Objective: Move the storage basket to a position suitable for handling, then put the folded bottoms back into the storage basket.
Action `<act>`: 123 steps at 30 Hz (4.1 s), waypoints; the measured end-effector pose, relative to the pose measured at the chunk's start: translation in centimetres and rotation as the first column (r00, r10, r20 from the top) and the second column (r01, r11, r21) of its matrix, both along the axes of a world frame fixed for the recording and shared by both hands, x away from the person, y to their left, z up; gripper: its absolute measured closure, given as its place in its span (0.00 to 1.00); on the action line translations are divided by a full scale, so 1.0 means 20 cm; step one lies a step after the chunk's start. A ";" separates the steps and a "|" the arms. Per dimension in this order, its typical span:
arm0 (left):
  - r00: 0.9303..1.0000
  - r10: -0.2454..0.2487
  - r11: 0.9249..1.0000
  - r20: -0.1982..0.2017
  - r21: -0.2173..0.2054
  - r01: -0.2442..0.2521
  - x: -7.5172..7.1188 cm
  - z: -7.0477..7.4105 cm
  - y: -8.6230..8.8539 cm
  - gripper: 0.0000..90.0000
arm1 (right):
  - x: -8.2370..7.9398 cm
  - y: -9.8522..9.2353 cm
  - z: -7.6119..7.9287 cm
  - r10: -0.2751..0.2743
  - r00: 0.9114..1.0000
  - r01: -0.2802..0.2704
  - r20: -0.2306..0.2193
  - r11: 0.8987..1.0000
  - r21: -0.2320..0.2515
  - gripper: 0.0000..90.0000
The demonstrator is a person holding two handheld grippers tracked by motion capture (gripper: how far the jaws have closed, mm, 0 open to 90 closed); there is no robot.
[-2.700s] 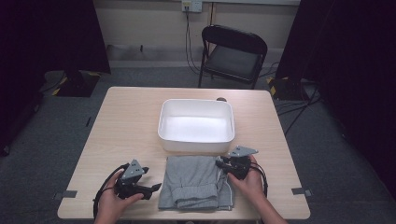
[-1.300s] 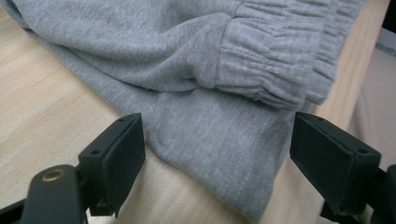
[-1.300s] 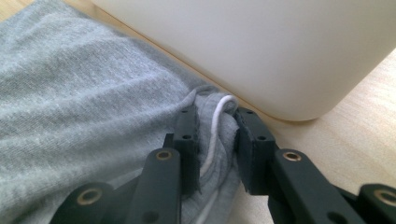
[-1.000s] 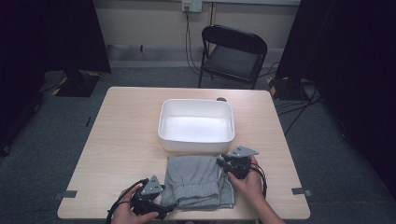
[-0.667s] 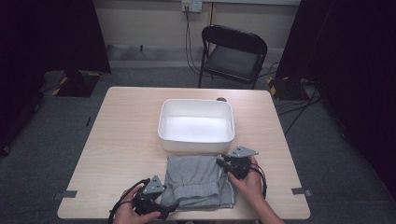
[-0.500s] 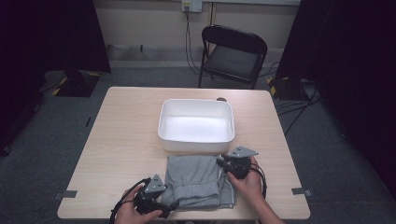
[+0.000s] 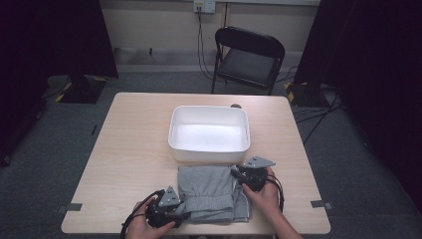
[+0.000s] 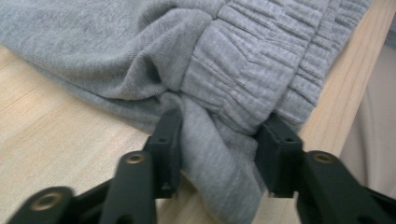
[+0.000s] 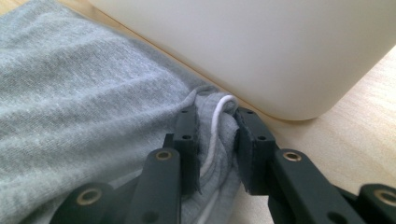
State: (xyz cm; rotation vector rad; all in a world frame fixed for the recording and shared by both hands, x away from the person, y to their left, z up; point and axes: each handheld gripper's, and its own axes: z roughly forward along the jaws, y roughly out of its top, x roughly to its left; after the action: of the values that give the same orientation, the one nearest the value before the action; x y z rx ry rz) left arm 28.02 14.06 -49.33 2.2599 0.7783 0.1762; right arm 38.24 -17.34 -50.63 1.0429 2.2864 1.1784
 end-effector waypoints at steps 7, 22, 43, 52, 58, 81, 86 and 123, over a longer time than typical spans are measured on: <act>1.000 0.014 1.000 0.005 -0.019 -0.014 0.00 0.04 0.01 0.77 | 0.00 0.00 0.00 -0.007 1.000 0.007 -0.008 1.000 0.016 0.81; 1.000 0.008 0.998 -0.010 -0.059 -0.008 -0.03 0.11 0.01 0.82 | -0.01 -0.02 0.09 -0.003 1.000 0.004 -0.019 0.998 0.069 0.83; 0.999 -0.001 0.995 -0.054 -0.097 -0.004 -0.03 0.17 0.02 0.84 | -0.02 -0.04 0.18 0.020 0.999 -0.017 -0.027 0.994 0.106 0.83; 0.998 -0.002 0.995 -0.059 -0.099 -0.004 -0.03 0.18 0.03 0.84 | -0.03 -0.04 0.21 0.026 0.999 -0.023 -0.026 0.994 0.110 0.83; 0.998 -0.002 0.994 -0.067 -0.106 -0.005 -0.02 0.21 0.04 0.84 | -0.02 -0.05 0.24 0.030 0.999 -0.025 -0.036 0.992 0.120 0.83; 0.997 -0.013 0.991 -0.079 -0.130 0.002 0.01 0.35 0.06 0.85 | -0.01 -0.04 0.38 0.048 0.999 -0.046 -0.013 0.991 0.126 0.83; 0.997 -0.011 0.990 -0.077 -0.138 0.001 0.01 0.37 0.07 0.85 | 0.00 -0.04 0.41 0.052 0.998 -0.049 -0.018 0.990 0.134 0.83; 1.000 -0.001 0.988 -0.012 -0.156 -0.001 0.11 0.70 0.11 0.85 | 0.07 -0.03 0.79 0.049 0.998 -0.055 0.045 0.988 0.145 0.83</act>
State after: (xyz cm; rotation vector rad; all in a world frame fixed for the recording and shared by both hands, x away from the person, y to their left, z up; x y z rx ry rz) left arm 30.20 16.27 -35.34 2.1154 0.7712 0.0982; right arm 39.63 -17.90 -34.80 1.0051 2.2359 1.3942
